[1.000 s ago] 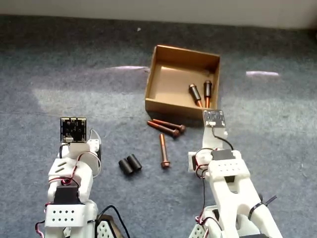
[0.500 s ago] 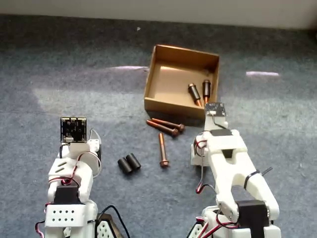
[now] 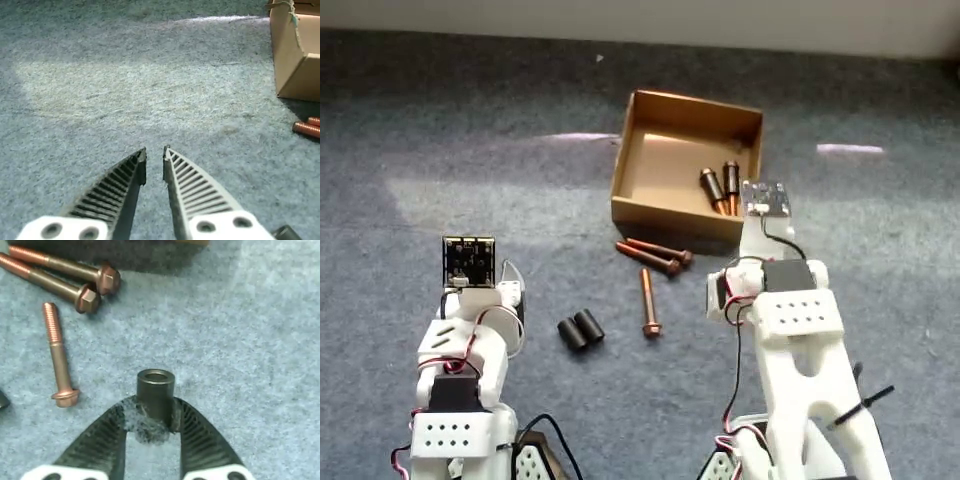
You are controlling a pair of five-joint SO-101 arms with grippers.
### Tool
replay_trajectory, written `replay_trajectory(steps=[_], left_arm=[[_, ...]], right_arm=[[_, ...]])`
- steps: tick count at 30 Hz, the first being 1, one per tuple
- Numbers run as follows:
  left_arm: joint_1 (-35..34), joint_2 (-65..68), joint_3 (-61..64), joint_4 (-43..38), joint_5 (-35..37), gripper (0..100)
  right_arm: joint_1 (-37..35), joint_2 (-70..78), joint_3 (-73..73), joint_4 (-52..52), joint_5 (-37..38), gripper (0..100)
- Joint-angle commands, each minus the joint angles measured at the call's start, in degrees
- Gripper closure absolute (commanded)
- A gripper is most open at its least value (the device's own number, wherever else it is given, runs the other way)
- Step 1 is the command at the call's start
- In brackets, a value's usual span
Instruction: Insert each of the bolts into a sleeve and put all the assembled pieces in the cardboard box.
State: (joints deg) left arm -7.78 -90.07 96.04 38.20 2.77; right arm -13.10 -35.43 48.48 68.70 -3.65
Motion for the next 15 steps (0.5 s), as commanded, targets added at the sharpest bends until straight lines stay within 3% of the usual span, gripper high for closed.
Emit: replay_trajectory(steps=[1,4,8,15], left_arm=[[-0.6,-0.7,1.6,-1.1,-7.6,92],[0.4,-0.7,1.6,-0.4,-12.1,92],[1.0,-0.7,0.5,2.4,-12.8,92],[1.2,-0.7,-9.7,17.3,-13.8,92]], right_arm=[[-0.7,-5.1,2.0,-1.9,-0.3,99.2],[-0.6,-5.1,6.2,-7.1,-0.7,99.2],[-0.6,-5.6,12.4,-14.2,-0.7,99.2],[2.6,-5.7,15.3,-16.6,-0.9,99.2]])
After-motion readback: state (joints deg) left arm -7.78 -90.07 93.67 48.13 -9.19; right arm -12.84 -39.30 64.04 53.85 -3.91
